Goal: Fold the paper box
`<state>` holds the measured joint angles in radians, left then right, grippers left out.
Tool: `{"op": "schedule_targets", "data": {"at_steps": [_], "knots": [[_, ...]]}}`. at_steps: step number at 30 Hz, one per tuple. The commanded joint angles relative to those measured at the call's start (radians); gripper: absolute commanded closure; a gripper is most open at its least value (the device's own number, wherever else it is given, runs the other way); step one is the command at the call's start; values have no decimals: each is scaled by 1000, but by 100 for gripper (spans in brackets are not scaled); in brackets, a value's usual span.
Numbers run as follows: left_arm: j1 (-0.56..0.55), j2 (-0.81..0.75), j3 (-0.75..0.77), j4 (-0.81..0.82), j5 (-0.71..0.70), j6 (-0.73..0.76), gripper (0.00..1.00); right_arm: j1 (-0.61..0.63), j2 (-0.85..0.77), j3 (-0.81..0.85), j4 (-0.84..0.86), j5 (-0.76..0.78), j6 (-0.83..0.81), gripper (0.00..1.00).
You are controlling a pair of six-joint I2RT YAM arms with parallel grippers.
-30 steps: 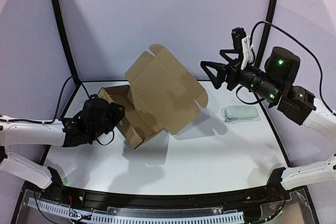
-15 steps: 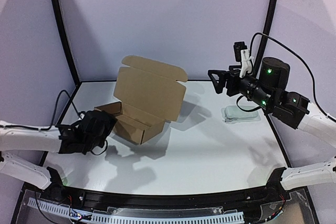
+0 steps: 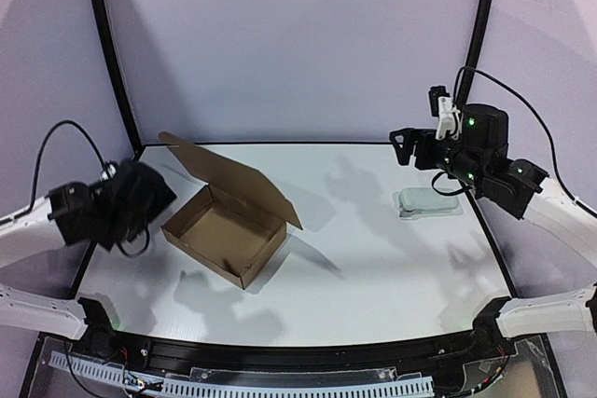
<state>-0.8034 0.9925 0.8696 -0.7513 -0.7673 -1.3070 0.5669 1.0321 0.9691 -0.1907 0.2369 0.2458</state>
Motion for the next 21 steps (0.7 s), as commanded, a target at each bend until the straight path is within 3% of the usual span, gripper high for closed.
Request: {"op": "schedule_targets", "data": {"at_steps": [1, 4, 10, 15, 18, 21], "knots": [[263, 71, -22, 68, 281, 299, 1, -92, 27, 26, -131, -51, 122, 2], [484, 98, -89, 255, 536, 315, 1, -133, 29, 29, -168, -54, 163, 2], [715, 270, -116, 509, 804, 352, 1, -160, 28, 19, -186, -47, 171, 2], [746, 496, -19, 631, 1098, 372, 1, -307, 112, 56, -268, -148, 209, 2], [746, 546, -42, 632, 1113, 378, 1, -421, 204, 109, -331, -193, 271, 2], [736, 533, -161, 753, 1167, 330, 1, -496, 326, 172, -392, -228, 314, 2]]}}
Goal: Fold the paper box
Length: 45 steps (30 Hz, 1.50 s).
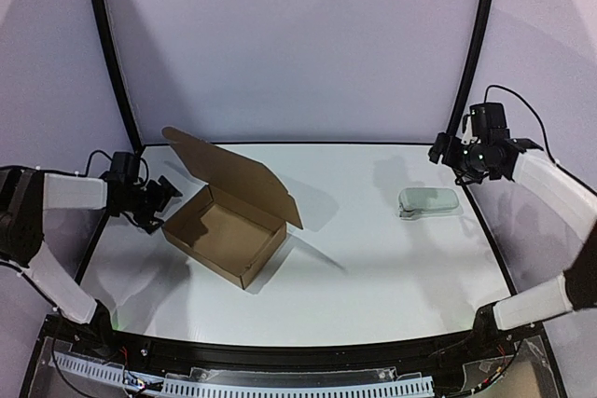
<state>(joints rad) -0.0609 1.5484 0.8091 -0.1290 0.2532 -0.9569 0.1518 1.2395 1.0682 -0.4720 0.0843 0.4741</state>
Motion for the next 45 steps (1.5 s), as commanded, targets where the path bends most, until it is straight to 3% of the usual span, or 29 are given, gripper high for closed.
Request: {"op": "schedule_targets", "data": {"at_steps": [1, 7, 12, 16, 24, 26, 31, 36, 38, 43, 45], "knots": [[-25, -28, -145, 200, 171, -43, 1, -96, 159, 93, -130, -79, 111, 2], [-213, -30, -257, 386, 170, -120, 1, -117, 337, 146, -151, -112, 285, 2], [-385, -40, -311, 570, 176, -215, 1, -117, 404, 157, -84, -41, 407, 2], [-513, -62, -312, 583, 163, -224, 1, -116, 462, 202, -115, 29, 476, 2], [-574, -179, -338, 580, 210, -153, 1, -91, 568, 236, -143, 59, 525, 2], [-574, -221, -336, 521, 208, -122, 1, -82, 602, 253, -153, 68, 538, 2], [-575, -405, -320, 185, 93, -20, 1, -64, 653, 273, -151, 106, 564, 2], [-574, -691, -307, -194, -144, 5, 1, -63, 718, 311, -162, 138, 575, 2], [-574, -812, -310, -367, -310, -30, 1, -63, 728, 302, -155, 143, 577, 5], [-574, -1087, -295, -559, -493, -85, 1, -66, 743, 273, -140, 169, 571, 6], [-574, -1129, -285, -577, -536, -83, 1, -66, 750, 266, -114, 155, 542, 15]]}}
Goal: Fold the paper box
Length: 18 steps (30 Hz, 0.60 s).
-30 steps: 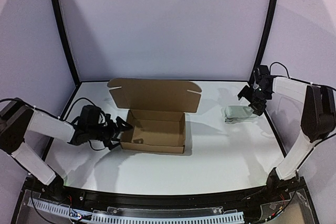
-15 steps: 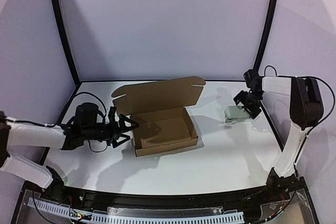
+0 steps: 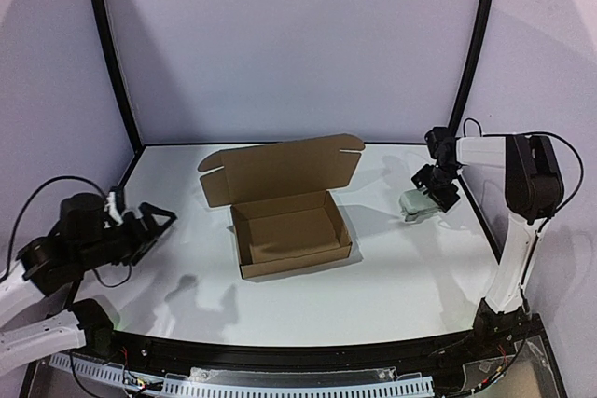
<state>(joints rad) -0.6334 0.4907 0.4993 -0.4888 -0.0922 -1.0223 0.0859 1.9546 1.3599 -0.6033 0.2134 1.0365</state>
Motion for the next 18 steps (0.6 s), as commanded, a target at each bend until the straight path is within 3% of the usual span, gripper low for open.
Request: {"op": "schedule_targets", "data": {"at_steps": [1, 4, 7, 10, 13, 16, 18], "knots": [[-2, -79, 34, -225, -220, -19, 1, 0, 32, -32, 31, 18, -38, 21], [-2, -30, 76, -253, -291, -34, 1, 2, -16, -56, 63, 21, -94, 42], [-2, 69, 133, -289, -358, -49, 1, 10, -103, -86, 89, 53, -186, 53], [-2, 173, 179, -274, -413, -53, 1, 39, -228, -115, 102, 67, -313, 55], [2, 276, 217, -242, -451, -44, 1, 96, -352, -158, 154, -77, -504, 55], [28, 335, 255, -202, -445, -11, 1, 228, -516, -245, 251, -296, -840, 55], [80, 365, 256, -152, -373, 15, 1, 377, -623, -304, 270, -342, -1129, 53]]}}
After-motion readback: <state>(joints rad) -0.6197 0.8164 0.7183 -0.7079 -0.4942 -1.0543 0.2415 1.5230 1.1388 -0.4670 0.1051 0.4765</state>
